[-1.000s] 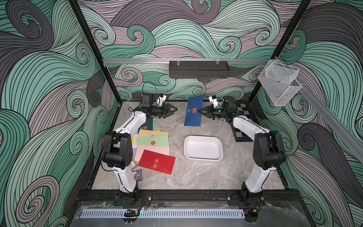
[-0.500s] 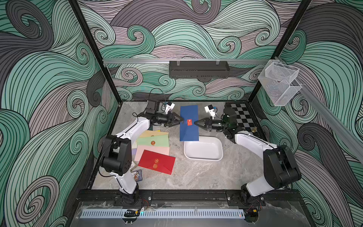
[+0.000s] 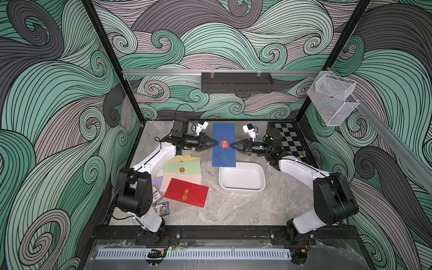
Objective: Put the sealed envelopes into the storage box
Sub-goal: Pick up the envelope from the center of the board, then place the envelope in the storage box.
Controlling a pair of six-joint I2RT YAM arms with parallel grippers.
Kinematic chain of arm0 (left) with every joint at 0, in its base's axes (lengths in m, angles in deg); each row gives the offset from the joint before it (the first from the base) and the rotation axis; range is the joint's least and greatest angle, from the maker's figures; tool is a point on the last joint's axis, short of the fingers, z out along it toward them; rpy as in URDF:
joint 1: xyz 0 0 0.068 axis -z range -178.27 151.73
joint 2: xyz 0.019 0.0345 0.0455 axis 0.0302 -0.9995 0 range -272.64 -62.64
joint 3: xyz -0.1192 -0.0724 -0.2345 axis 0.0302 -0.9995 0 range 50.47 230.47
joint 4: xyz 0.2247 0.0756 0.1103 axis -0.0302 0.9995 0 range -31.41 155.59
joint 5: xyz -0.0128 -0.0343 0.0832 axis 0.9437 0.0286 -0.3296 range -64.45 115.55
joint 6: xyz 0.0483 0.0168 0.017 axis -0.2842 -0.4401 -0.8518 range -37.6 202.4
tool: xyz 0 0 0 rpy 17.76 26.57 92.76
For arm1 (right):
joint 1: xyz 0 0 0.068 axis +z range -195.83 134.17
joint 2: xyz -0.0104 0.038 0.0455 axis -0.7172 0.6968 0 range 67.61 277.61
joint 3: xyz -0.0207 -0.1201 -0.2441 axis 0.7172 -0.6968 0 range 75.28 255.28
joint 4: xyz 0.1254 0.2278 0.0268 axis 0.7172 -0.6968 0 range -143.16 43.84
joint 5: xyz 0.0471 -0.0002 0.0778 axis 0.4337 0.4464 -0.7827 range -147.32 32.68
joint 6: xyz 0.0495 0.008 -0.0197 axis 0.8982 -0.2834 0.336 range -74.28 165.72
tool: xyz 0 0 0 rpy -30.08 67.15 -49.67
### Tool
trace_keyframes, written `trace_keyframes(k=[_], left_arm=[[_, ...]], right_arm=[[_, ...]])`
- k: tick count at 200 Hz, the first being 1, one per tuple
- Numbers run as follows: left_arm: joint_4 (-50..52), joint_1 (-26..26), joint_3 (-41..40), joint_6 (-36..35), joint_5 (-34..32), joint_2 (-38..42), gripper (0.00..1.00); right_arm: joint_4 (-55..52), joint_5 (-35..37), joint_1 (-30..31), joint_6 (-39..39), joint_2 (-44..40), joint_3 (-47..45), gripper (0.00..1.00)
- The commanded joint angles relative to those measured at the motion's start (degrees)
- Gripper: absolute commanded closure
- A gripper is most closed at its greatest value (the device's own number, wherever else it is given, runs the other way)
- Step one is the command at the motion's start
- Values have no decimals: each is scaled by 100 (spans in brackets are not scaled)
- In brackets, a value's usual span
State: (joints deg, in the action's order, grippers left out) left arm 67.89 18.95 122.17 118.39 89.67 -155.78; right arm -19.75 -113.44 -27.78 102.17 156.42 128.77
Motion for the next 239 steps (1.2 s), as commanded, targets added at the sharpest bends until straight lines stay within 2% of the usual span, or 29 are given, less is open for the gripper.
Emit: trace_keyframes(k=[1,17,25,34,41,53,65,90,122,145,169,198,219,239], left_arm=[[-172,159,116,58,189,132,90],[-76,160,144,-34,134,191,95],[79,159,189,-170,66,208,100],[362,160,295,-390,-59,201,100],[639,159,385,-571,-189,191,100],[1122,160,560,-995,-460,174,100],[1568,189,725,-1541,-836,222,100],[2251,458,963,-3042,-1817,437,100],[3150,1207,1518,-5440,-2932,469,100],[4523,1698,2725,-7085,-3006,-203,100],[5786,2181,4397,-7710,-3282,-1322,100],[6988,2737,6215,-8071,-3916,-2664,100],[7243,2987,6707,-8164,-4533,-3235,100],[7141,3145,6738,-8082,-5033,-3432,100]], right_arm=[[4,-101,53,-22,-144,-32,100],[-141,-106,54,-112,-170,-24,100],[-283,-86,50,-214,-197,-24,86],[-610,19,46,-444,-275,-15,67],[-963,145,26,-694,-378,-6,57],[-1610,471,-17,-1235,-607,-30,48],[-2408,957,-100,-1803,-894,-41,43],[-3564,2225,-374,-2542,-1595,-339,41],[-3887,3330,-730,-2788,-2495,-1240,41],[-4153,3934,-738,-2896,-3127,-1719,41],[-4451,4184,-726,-2965,-3564,-2028,41],[-4904,4664,-736,-2876,-4090,-2233,42],[-5265,5137,-734,-2965,-4428,-2216,43],[-5799,5616,-745,-3049,-4627,-2211,43]])
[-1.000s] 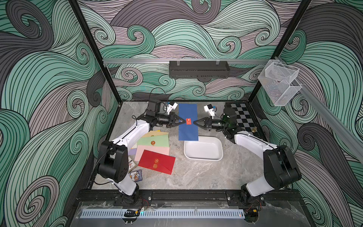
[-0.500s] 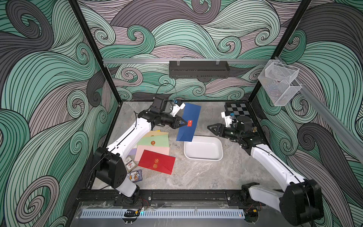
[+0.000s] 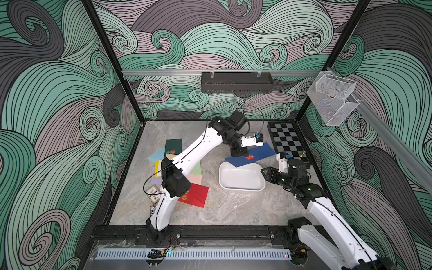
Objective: Put the sealed envelopes into the storage box
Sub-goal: Place the envelope in the storage box.
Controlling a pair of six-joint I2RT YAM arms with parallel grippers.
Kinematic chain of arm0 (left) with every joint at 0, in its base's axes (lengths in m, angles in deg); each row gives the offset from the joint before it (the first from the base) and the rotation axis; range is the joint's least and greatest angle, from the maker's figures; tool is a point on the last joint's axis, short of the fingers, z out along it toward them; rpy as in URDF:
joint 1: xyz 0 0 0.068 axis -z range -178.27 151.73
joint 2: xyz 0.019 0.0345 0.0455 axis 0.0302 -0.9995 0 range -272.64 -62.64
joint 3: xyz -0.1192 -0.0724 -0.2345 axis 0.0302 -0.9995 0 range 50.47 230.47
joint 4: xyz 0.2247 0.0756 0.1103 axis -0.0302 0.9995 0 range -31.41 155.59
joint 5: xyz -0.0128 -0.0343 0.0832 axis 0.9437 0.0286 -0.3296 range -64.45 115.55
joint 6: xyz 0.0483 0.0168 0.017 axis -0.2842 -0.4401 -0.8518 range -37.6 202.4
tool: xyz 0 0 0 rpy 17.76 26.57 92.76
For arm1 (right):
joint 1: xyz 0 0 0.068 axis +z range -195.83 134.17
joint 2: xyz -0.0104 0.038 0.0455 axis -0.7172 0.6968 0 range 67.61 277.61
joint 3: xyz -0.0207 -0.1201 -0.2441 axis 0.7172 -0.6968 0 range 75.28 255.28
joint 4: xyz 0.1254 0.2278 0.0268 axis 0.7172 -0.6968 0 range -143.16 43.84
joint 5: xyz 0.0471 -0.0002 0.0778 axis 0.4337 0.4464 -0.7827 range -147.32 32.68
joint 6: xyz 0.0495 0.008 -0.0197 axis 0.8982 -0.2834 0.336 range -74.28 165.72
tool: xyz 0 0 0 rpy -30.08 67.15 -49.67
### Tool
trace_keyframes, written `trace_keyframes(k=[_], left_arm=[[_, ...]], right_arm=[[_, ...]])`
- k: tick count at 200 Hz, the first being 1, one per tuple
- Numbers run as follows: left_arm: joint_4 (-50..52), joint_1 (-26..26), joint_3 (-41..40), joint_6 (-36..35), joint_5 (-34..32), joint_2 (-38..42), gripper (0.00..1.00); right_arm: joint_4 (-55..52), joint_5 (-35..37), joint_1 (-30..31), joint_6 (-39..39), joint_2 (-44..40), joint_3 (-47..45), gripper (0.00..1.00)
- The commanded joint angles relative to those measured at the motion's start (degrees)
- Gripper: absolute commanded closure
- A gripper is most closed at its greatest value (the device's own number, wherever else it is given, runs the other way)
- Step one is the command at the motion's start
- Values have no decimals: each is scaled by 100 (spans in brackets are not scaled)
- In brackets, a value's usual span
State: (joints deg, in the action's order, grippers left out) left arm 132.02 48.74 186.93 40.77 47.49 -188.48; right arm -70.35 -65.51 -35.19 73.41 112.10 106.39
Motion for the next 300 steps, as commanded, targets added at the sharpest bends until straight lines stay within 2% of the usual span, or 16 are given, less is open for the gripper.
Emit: trace_keyframes(k=[1,23,64,85,165,212,230,249,300], left_arm=[[727,172,260,-324,-823,-170,100],[652,254,280,-423,-1057,-377,100],[680,353,429,-501,-1447,-763,100],[616,414,227,-664,-1789,-828,100],[629,599,316,-533,-2228,-1348,100],[525,608,307,-487,-2413,-1390,100],[439,621,284,-422,-2493,-1382,79],[373,652,284,-399,-2574,-1340,68],[183,670,427,-311,-2625,-1318,68]], right_arm=[[-764,843,-2,-174,-204,23,43],[-995,1132,-28,-191,-403,-25,43],[-990,1070,-69,-244,-152,16,40],[-965,1058,-74,-270,-175,3,40],[-886,933,-71,-301,-195,-43,40],[-820,838,-76,-337,-100,-44,39],[-822,821,-70,-338,-109,-38,39],[-805,819,-72,-346,-107,-52,39],[-798,793,-73,-360,-121,-48,39]])
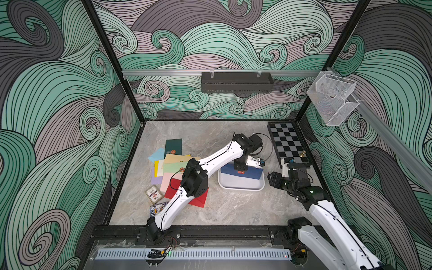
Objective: Put the sealed envelopes into the storage box
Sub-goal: Place the envelope in the storage box.
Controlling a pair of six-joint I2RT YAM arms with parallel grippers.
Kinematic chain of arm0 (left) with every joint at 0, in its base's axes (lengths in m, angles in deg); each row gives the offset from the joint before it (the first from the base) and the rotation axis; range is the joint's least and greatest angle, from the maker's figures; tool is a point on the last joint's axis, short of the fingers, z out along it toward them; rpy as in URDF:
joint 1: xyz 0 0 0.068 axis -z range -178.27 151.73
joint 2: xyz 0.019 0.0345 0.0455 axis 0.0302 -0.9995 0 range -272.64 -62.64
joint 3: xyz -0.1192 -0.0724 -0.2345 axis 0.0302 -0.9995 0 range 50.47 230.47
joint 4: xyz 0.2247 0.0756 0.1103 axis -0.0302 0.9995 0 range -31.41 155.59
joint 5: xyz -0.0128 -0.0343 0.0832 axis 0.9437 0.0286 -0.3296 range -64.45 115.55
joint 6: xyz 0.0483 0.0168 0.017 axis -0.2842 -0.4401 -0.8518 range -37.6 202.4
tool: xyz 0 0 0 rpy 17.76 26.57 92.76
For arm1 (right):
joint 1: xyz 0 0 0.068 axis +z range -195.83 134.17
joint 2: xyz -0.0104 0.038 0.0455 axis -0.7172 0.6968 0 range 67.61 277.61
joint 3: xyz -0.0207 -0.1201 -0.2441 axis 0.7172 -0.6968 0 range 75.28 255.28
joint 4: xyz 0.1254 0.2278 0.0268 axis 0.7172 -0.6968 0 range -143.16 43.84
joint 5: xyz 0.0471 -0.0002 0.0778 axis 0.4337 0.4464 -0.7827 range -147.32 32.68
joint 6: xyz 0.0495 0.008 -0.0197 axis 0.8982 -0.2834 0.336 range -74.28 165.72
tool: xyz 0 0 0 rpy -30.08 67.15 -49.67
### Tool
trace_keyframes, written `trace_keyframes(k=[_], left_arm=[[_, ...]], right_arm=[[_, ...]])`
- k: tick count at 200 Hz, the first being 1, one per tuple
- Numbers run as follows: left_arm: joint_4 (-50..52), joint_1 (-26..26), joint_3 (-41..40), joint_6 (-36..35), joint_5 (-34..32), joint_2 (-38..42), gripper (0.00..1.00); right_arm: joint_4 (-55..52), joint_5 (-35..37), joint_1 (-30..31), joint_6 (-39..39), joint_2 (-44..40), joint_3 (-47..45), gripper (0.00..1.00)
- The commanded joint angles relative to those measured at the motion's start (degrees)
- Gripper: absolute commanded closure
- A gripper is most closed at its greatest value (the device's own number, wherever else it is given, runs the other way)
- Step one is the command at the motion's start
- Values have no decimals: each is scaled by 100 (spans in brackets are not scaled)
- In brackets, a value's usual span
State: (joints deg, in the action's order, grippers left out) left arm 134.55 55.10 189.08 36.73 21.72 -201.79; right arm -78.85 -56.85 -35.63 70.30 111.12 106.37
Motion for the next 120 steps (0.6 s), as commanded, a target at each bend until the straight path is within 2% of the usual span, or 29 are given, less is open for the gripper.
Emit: trace_keyframes(k=[1,43,59,120], left_arm=[[-72,34,212,93,-48,12,68],[-372,-18,325,368,-297,-92,66],[-397,-39,403,516,-205,-119,62],[-389,-341,439,1145,-76,-4,61]], right_arm=[[57,-73,-28,-45,-20,-44,39],[57,-90,-27,-52,-10,-50,39],[59,-82,-28,-50,-1,-48,39],[67,-77,-36,-43,28,-41,38]])
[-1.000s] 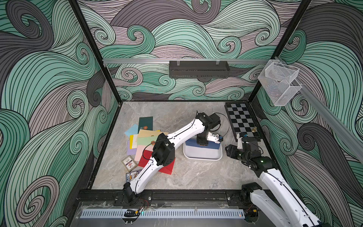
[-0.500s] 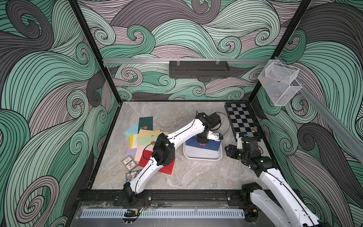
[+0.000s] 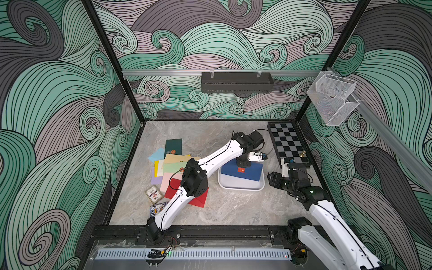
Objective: Put the sealed envelopes into the storage box
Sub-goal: Place the envelope in the storage box.
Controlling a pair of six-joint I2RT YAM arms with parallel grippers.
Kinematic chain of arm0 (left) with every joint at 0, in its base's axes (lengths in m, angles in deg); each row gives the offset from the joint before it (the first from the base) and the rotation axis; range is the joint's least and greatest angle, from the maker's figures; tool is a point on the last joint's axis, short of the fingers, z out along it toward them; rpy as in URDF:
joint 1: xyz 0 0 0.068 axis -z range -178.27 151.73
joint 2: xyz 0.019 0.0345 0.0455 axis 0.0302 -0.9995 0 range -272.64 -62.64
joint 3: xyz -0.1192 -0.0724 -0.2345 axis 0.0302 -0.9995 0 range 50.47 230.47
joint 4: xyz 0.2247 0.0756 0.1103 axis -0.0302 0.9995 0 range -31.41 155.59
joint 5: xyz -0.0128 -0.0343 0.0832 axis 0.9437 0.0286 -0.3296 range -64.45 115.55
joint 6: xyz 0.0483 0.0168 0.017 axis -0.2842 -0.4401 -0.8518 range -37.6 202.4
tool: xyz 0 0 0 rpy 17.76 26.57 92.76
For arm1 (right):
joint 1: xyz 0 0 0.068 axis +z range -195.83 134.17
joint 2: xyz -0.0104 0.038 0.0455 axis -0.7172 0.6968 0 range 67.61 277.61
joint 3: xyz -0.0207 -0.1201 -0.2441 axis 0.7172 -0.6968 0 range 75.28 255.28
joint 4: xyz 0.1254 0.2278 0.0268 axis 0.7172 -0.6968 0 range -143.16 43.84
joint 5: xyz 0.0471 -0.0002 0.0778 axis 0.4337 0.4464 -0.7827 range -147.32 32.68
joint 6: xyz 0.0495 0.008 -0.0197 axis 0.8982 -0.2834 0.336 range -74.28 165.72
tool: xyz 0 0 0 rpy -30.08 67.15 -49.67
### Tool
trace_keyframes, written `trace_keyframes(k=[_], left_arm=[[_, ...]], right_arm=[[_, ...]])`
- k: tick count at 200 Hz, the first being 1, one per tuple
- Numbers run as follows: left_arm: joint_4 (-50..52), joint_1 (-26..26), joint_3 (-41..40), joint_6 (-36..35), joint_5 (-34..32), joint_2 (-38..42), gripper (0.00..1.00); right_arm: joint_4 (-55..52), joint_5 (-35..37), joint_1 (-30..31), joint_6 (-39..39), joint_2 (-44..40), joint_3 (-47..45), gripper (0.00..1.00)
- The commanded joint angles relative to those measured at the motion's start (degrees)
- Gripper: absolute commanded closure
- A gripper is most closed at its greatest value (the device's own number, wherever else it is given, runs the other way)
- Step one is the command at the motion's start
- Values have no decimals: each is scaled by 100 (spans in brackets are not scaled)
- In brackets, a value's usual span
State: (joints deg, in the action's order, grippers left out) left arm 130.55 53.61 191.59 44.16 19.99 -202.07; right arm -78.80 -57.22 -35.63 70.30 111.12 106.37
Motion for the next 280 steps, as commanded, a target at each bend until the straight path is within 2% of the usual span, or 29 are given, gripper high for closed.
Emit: trace_keyframes(k=[1,47,63,83,132,157,183,215,254,280], left_arm=[[11,-198,188,412,107,32,61],[-169,-547,156,1469,395,652,61],[-348,-755,-199,2017,453,1090,59],[-965,-1040,-1376,2570,668,1985,57],[-3376,-1800,-5255,3679,1157,4813,54],[-3908,-2160,-6463,4201,1355,5932,51],[-3756,-2467,-7003,4539,1767,6524,48],[-3677,-2540,-7447,4528,1839,6864,48],[-3823,-2556,-7694,4570,1923,6935,48],[-3806,-2566,-7700,4638,1941,6848,48]], right_arm=[[64,-43,-35,-46,36,-37,38],[375,-303,-53,-179,704,216,37],[597,-399,-53,-149,1038,347,37],[872,-548,-61,-71,1570,514,36],[1259,-511,-54,-76,2745,1116,34],[1480,-674,-54,7,3235,1469,34],[1378,-845,-23,81,3608,1815,34],[1406,-955,66,221,3838,2031,34],[1395,-1022,238,311,3981,2172,34],[1373,-719,248,279,3873,2156,33]])
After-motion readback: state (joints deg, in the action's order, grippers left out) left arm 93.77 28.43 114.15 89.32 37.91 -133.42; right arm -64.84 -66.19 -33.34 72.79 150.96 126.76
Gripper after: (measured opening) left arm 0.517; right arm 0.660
